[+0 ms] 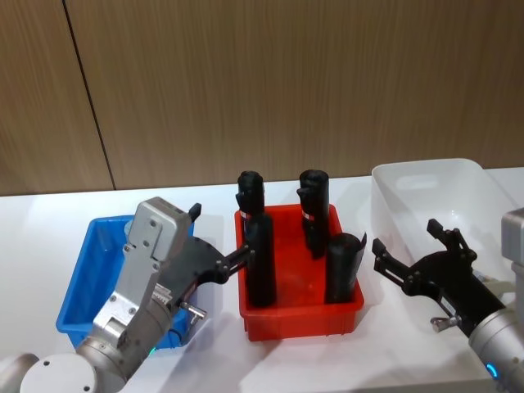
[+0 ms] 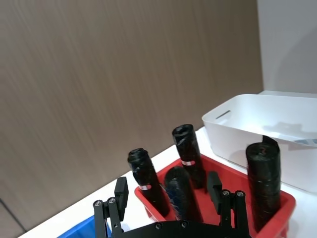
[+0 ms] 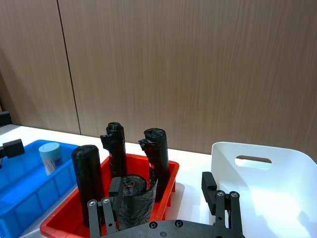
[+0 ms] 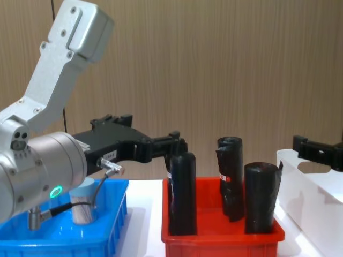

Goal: Pick the cotton swabs from the blue box and place them into the white box.

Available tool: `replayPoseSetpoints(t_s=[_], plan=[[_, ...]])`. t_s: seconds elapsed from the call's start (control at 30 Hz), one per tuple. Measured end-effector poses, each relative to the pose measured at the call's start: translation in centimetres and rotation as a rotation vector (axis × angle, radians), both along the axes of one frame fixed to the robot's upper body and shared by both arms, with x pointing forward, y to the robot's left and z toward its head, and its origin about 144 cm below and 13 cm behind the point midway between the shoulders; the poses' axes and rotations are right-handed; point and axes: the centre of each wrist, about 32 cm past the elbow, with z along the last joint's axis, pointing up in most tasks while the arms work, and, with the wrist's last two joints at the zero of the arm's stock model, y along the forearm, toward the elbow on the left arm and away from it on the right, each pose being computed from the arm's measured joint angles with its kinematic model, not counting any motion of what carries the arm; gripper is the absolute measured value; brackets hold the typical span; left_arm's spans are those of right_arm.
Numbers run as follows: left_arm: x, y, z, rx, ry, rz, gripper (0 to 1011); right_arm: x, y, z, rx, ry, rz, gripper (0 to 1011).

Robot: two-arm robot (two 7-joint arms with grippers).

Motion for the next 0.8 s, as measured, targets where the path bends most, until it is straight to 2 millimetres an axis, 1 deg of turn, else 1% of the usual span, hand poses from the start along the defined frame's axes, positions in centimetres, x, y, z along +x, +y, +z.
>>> replayPoseSetpoints(t_s=[0.27, 0.8], plan=[[-0.59, -0.57, -0.03, -0.005, -0.023, 0.049, 1004, 0.00, 0.00, 0.00, 0.000, 0.000, 0.000, 1001], [-0.68, -0.65, -0.02, -0.006, -0.027, 0.058, 1004, 0.02, -0.02, 0.00, -0.001, 0.002, 0.004, 1001]])
